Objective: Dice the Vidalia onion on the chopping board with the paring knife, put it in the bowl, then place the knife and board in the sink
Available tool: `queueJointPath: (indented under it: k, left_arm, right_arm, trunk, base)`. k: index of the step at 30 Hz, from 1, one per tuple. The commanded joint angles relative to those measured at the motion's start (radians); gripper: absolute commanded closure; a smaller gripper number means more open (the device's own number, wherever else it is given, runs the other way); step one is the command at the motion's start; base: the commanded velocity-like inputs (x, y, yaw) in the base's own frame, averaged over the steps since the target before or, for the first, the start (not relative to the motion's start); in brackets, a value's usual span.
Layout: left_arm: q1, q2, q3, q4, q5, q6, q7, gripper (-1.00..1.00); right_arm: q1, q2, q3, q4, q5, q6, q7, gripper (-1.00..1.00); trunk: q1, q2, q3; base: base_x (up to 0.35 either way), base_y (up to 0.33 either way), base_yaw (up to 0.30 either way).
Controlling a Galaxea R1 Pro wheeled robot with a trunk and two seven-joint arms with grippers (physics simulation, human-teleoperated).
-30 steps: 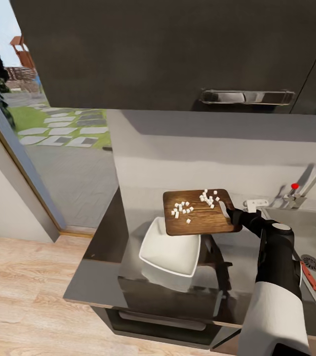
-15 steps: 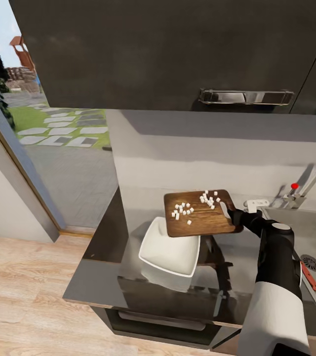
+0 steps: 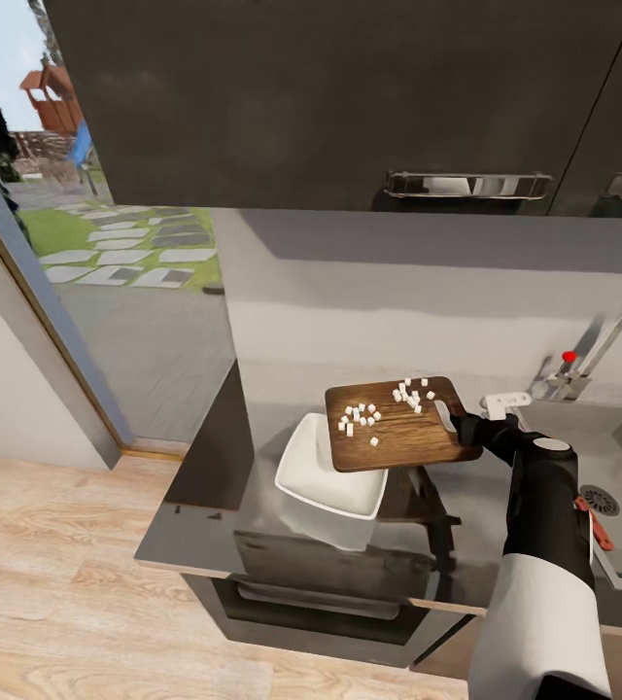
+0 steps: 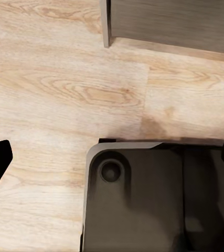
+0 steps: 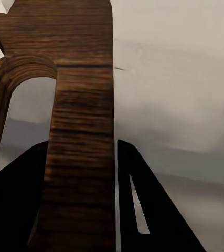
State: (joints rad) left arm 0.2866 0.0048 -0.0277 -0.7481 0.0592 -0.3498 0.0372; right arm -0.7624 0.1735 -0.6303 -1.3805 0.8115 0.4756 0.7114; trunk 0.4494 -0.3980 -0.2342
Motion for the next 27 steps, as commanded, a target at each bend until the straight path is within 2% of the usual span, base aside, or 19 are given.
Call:
queueJointPath:
  k: [1,7,15,27]
  left_arm:
    - [0.000,0.001,-0.003,-0.001,0.006,-0.001,0.004,-1.00]
    - [0.000,0.001,-0.003,-0.002,0.006,-0.001,0.003,-1.00]
    - [0.000,0.000,-0.003,-0.002,0.005,-0.001,0.004,-1.00]
    - [0.000,0.000,-0.003,-0.001,0.006,-0.001,0.003,-1.00]
  right_arm:
    - [-0.001,0.001,-0.002,-0.002,0.007,0.001,0.008,1.00]
    - [-0.001,0.001,-0.002,-0.002,0.008,0.001,0.008,1.00]
    - [-0.001,0.001,-0.002,-0.002,0.009,0.001,0.008,1.00]
    - [-0.001,0.001,-0.001,0.000,0.008,-0.001,0.010,1.00]
  trunk:
    - [0.001,-0.002,-0.002]
    - [0.001,-0.002,-0.002]
    - [0.001,-0.002,-0.002]
    - [0.001,-0.002,-0.002]
  base:
    - [-0.010,0.000,0.000]
    - [-0.016,0.000,0.000]
    - [-0.171,0.000,0.000]
    - [0.013,0.000,0.000]
